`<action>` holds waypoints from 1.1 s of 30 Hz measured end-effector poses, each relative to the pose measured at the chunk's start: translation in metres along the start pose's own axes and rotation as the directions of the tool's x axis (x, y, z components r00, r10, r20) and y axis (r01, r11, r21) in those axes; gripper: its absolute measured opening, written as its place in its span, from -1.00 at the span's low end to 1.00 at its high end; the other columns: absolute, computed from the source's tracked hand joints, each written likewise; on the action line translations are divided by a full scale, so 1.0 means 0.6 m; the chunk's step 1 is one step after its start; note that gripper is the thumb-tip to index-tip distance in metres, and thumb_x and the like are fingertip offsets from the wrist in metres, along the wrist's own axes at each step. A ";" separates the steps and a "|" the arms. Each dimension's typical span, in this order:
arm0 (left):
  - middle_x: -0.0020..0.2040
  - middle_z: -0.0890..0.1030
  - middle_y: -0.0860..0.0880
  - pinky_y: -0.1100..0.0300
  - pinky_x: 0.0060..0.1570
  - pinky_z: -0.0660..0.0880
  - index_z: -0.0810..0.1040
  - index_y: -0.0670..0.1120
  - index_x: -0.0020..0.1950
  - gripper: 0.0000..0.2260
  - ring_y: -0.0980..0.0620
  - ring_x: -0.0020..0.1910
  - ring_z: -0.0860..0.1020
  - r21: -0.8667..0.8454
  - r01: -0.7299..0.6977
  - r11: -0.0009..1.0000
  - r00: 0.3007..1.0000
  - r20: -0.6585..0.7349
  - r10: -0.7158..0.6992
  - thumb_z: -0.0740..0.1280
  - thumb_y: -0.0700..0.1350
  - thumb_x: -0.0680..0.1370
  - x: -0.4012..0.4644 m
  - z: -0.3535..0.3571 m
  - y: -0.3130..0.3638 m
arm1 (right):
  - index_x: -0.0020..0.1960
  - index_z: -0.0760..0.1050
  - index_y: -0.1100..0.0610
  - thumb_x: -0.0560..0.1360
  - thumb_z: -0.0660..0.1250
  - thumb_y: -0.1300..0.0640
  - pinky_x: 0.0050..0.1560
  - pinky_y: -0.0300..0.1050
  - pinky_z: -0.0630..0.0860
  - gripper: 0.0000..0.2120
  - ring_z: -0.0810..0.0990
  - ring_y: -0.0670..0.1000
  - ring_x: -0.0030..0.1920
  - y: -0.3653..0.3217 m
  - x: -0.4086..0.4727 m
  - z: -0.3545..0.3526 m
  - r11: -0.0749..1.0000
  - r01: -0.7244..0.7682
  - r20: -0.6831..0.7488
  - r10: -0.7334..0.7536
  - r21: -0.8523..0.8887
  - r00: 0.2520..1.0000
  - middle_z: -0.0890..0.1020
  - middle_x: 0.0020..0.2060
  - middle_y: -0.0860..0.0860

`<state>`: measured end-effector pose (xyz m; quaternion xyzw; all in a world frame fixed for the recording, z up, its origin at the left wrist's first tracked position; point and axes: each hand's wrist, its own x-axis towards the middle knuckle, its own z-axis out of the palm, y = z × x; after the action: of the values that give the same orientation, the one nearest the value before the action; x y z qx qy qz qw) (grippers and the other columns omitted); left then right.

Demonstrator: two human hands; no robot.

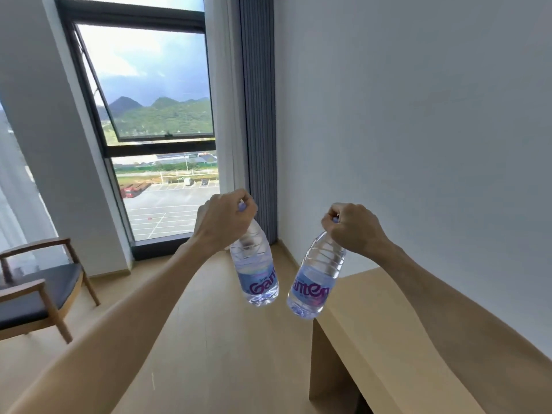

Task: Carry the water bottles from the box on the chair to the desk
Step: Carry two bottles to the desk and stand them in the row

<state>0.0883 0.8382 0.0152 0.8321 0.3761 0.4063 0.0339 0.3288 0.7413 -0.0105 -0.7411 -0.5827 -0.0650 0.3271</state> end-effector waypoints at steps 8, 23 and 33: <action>-0.36 0.58 0.07 0.16 -0.26 0.40 0.52 -0.05 -0.21 -0.84 0.02 -0.34 0.53 -0.154 -0.087 0.984 0.991 0.083 0.101 0.23 -0.09 0.55 0.152 0.198 0.001 | -0.26 0.47 0.03 0.48 0.24 0.00 -0.31 -0.15 0.40 -0.82 0.54 -0.01 -0.30 0.159 0.099 0.014 0.986 -0.163 -0.039 0.161 -0.046 0.986 0.57 -0.38 -0.12; -0.34 0.61 0.10 0.15 -0.30 0.45 0.55 0.02 -0.17 -0.86 0.04 -0.35 0.55 -0.314 -0.186 0.931 0.941 0.214 0.261 0.22 -0.09 0.53 0.372 0.509 0.100 | -0.33 0.41 0.02 0.47 0.23 0.04 -0.29 -0.14 0.43 -0.79 0.52 -0.01 -0.35 0.429 0.235 0.001 0.920 -0.375 -0.109 0.364 -0.115 0.925 0.55 -0.44 -0.12; -0.42 0.55 0.01 0.16 -0.37 0.38 0.54 -0.04 -0.16 -0.87 -0.05 -0.40 0.49 -0.582 -0.302 0.755 0.793 0.287 0.538 0.23 -0.16 0.54 0.473 0.748 0.187 | -0.32 0.42 0.04 0.49 0.21 0.05 -0.33 -0.15 0.39 -0.78 0.47 -0.06 -0.41 0.578 0.259 -0.007 0.816 -0.552 -0.217 0.515 -0.173 0.829 0.50 -0.49 -0.13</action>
<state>0.5802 1.0552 -0.0588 0.9259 0.0356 0.2895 0.2401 0.6927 0.8297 -0.0748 -0.8997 -0.3112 -0.0964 0.2905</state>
